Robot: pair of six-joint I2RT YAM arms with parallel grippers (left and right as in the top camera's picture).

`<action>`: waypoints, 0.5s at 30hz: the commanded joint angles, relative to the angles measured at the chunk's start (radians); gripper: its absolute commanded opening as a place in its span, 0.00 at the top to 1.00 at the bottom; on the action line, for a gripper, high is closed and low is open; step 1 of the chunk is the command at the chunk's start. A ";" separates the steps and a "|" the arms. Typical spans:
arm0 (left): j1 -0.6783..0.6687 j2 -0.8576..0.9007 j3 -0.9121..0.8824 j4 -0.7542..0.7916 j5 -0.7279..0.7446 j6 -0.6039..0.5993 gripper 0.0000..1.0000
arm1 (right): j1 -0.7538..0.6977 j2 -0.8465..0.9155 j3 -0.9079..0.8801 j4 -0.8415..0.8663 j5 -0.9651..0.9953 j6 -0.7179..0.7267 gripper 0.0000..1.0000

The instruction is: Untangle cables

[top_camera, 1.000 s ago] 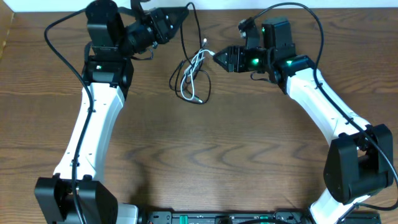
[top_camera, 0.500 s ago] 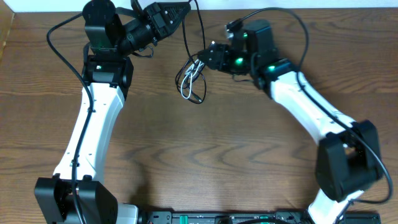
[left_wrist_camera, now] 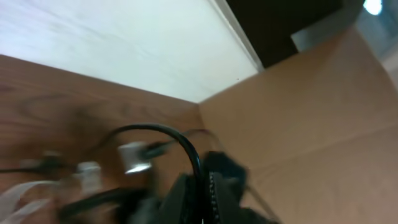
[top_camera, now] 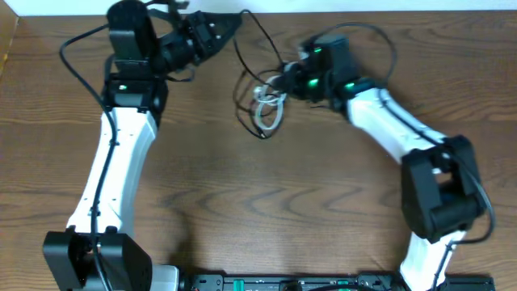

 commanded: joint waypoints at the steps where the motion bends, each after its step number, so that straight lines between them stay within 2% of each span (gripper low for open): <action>1: 0.093 -0.023 0.021 -0.009 -0.009 0.061 0.92 | -0.121 -0.130 0.011 -0.161 0.099 -0.117 0.99; 4: 0.141 -0.030 0.021 0.019 -0.009 0.060 0.93 | -0.240 -0.121 0.011 -0.317 0.095 -0.185 0.99; 7: 0.159 -0.048 0.021 0.040 -0.009 0.061 0.93 | -0.307 -0.103 0.008 -0.401 0.121 -0.227 0.99; 15: 0.166 -0.127 0.021 0.089 -0.009 0.060 0.93 | -0.352 -0.074 0.004 -0.488 0.320 -0.247 0.99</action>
